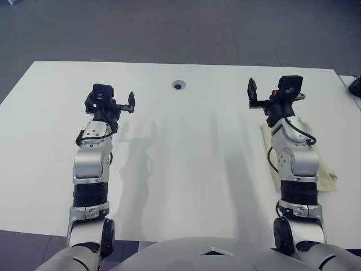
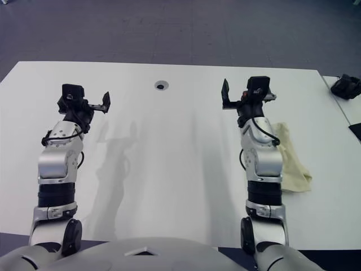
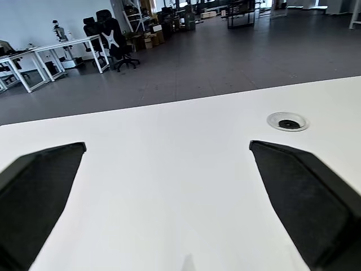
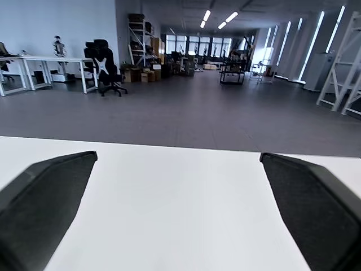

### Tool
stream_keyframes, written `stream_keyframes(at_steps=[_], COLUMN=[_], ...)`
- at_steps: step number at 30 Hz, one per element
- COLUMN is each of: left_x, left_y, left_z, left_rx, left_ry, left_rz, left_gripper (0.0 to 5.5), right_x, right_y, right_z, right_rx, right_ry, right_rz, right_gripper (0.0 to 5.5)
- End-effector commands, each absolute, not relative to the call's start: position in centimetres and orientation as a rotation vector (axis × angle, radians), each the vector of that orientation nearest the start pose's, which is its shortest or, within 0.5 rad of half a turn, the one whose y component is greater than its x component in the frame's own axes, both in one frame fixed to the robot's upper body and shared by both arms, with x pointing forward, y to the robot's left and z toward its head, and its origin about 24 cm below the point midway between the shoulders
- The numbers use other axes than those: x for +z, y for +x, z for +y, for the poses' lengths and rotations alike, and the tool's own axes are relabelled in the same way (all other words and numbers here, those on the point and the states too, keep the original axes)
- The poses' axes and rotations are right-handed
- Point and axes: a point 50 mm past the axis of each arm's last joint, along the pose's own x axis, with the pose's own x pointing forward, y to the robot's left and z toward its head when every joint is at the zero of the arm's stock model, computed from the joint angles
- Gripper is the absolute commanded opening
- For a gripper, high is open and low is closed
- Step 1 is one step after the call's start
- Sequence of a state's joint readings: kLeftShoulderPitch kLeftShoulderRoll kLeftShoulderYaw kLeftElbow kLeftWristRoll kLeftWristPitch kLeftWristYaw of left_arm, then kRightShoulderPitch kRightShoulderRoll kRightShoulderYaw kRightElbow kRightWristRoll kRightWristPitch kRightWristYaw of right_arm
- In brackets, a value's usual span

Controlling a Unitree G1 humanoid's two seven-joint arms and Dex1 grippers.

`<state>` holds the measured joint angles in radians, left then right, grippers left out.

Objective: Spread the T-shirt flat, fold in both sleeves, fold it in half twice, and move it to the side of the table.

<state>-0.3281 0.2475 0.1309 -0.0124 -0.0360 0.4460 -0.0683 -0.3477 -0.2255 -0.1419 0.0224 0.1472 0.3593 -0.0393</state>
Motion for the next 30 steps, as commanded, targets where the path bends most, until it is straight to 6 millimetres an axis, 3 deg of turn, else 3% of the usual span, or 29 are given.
stream_keyframes(at_steps=[1, 30], left_x=[11.7, 11.0], left_y=[32.4, 32.3], left_z=[19.2, 18.8], left_rx=[0.024, 0.007], left_ry=[0.168, 0.178], left_rz=[0.057, 0.068], left_gripper=[5.40, 5.40], right_x=[10.0, 8.6], right_y=[31.4, 31.5], right_z=[-21.0, -20.1], right_rx=[-0.128, -0.056], right_ry=[-0.070, -0.107], right_rz=[0.064, 0.121], right_gripper=[5.37, 5.37])
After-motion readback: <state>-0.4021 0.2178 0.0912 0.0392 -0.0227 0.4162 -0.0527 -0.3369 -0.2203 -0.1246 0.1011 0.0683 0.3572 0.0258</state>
